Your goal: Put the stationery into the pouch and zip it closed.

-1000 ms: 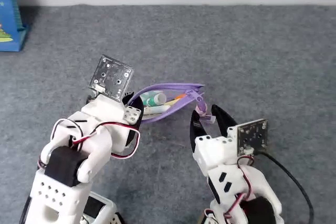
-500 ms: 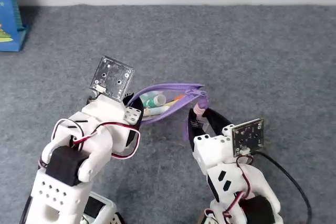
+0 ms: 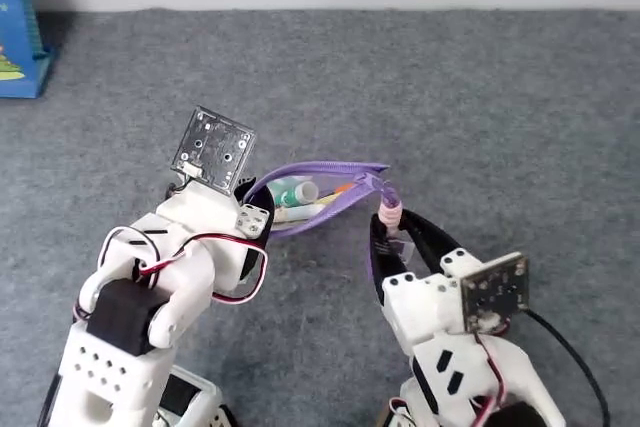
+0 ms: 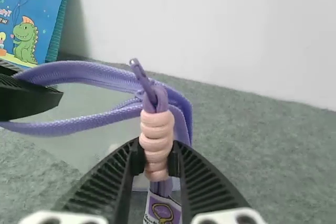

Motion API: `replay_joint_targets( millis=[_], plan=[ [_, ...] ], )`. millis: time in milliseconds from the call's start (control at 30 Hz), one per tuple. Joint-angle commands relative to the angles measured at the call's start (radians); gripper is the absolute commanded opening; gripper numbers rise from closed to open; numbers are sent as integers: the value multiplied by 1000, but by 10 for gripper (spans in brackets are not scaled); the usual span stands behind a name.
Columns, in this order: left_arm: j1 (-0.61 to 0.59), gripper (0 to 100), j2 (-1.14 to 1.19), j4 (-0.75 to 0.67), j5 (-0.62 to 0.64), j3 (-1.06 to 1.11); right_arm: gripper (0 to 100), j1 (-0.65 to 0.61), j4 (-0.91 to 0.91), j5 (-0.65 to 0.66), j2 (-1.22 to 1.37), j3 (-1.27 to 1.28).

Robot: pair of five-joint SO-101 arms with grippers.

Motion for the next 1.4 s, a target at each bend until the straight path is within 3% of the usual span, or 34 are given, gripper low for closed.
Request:
replay_joint_targets(
  millis=[0, 167, 400, 600, 833, 1033, 1367],
  plan=[
    [-5, 19, -46, -17, 5, -19, 8, 44, -5, 63, -1, -68],
    [2, 27, -46, -35, 3, -30, 8, 94, -24, 94, -1, -68],
    [-3, 151, -38, -199, 11, -10, 8, 88, 4, 86, -1, -64],
    [6, 243, -14, -411, 12, 59, 8, -25, 127, 15, -1, -86],
    [106, 276, 295, -522, 11, 7, 8, -163, 231, -64, -1, -169],
    [155, 276, 381, -460, 11, -128, 8, -176, 234, -112, -1, -201],
    [256, 276, 173, -348, 6, -159, 8, -174, 202, -186, -1, -201]
  ],
)
